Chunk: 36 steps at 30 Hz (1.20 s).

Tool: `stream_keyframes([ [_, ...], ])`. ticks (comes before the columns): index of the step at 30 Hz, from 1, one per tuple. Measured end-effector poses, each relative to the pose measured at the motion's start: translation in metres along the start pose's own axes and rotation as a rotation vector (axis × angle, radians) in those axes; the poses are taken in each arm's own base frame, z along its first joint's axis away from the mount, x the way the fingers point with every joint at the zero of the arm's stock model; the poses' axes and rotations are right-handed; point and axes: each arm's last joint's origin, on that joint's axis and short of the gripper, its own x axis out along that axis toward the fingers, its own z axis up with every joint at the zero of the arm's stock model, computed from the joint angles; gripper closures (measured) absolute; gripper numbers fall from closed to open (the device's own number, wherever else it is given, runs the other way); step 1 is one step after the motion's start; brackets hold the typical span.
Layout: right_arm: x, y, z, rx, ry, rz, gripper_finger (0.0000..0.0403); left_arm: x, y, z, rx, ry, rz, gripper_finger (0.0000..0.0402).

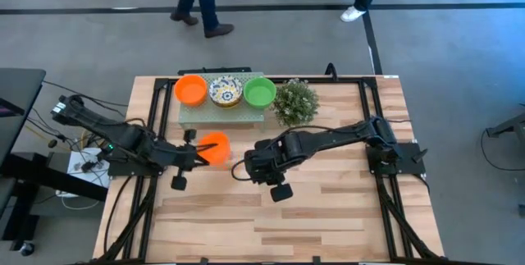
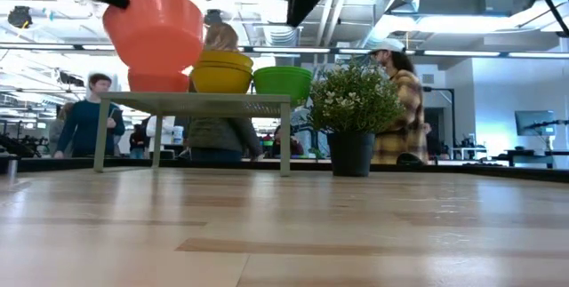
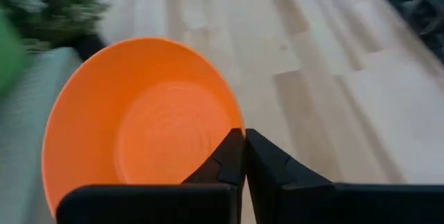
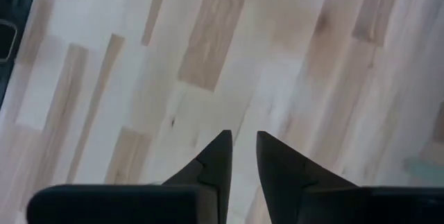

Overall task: Pick & Place Mini bowls
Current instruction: Stack the orange bowl on top of the stacked orange bowl on the shelf

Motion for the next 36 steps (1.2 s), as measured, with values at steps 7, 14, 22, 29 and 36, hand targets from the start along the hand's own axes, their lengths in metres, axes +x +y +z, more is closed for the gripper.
stream_keyframes([
  [7,-0.055,-0.011,-0.012,0.023,-0.121,-0.029,0.0342,-0.032,0.017,0.02,0.018,0.066,0.161,0.0393],
  [14,-0.068,-0.017,-0.051,0.077,-0.294,-0.126,0.0342,-0.068,0.043,0.037,-0.023,0.135,0.293,0.0393],
  [22,-0.025,-0.029,-0.109,0.15,-0.548,-0.196,0.0342,-0.089,0.074,0.039,-0.062,0.235,0.443,0.0393],
  [29,0.0,-0.044,-0.133,0.247,-0.622,-0.228,0.0342,-0.078,0.104,0.03,-0.12,0.391,0.518,0.0392],
  [36,0.012,-0.049,-0.131,0.241,-0.654,-0.243,0.0342,-0.073,0.133,0.019,-0.186,0.479,0.504,0.0392],
])
